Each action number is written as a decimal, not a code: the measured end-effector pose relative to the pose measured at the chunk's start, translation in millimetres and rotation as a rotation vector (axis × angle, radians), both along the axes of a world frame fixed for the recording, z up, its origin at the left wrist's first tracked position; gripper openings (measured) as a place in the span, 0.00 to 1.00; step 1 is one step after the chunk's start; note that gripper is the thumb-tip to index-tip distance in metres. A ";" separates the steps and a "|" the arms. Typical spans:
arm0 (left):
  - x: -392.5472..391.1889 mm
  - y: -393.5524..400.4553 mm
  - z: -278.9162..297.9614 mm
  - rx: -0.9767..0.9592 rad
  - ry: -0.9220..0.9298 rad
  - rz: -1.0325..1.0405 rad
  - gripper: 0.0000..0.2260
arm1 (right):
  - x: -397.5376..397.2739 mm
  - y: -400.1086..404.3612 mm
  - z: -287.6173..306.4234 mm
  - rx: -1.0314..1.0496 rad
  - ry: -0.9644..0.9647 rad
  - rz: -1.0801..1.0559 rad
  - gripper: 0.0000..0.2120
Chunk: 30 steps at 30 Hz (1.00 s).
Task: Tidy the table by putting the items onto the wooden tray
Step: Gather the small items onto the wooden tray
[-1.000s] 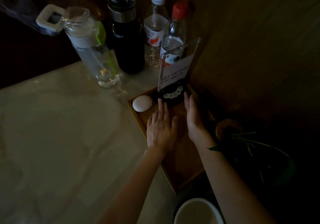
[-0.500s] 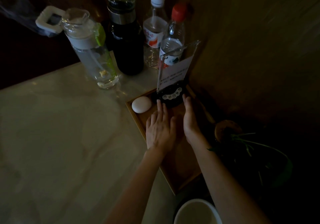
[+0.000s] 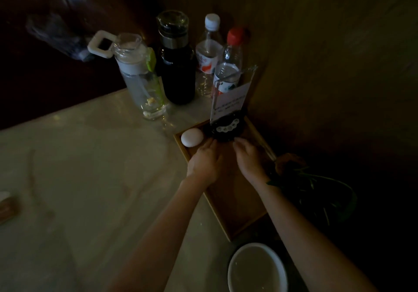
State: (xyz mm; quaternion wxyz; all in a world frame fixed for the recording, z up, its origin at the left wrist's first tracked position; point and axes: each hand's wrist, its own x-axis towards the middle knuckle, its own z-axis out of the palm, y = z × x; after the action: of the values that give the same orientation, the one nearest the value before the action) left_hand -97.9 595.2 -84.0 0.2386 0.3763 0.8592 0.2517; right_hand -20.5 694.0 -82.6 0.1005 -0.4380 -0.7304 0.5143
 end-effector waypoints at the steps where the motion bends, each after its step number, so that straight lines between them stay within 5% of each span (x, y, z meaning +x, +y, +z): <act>1: -1.7 -5.9 5.9 0.000 0.024 0.025 0.19 | 3.6 -5.0 4.4 0.014 0.001 0.009 0.14; 5: -4.0 -32.8 30.1 -0.054 0.141 0.103 0.09 | 7.3 -19.1 11.1 0.171 -0.047 0.080 0.15; 12: -20.3 -107.0 62.2 -0.068 0.305 0.177 0.12 | -17.0 -61.3 54.8 0.355 -0.215 0.482 0.14; 16: -35.7 -163.8 79.7 -0.115 0.412 0.240 0.13 | -44.7 -108.7 86.3 0.652 -0.292 0.718 0.12; 30: -79.2 -404.9 91.5 -0.086 0.719 0.459 0.16 | -128.7 -317.0 101.9 0.976 0.061 0.979 0.16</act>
State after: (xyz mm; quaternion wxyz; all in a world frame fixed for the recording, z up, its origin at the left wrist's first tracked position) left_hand -177.1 190.2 7.4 -0.1230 0.2287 0.9588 0.1150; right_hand -149.2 377.1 19.3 0.0626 0.0520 -0.9888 0.1251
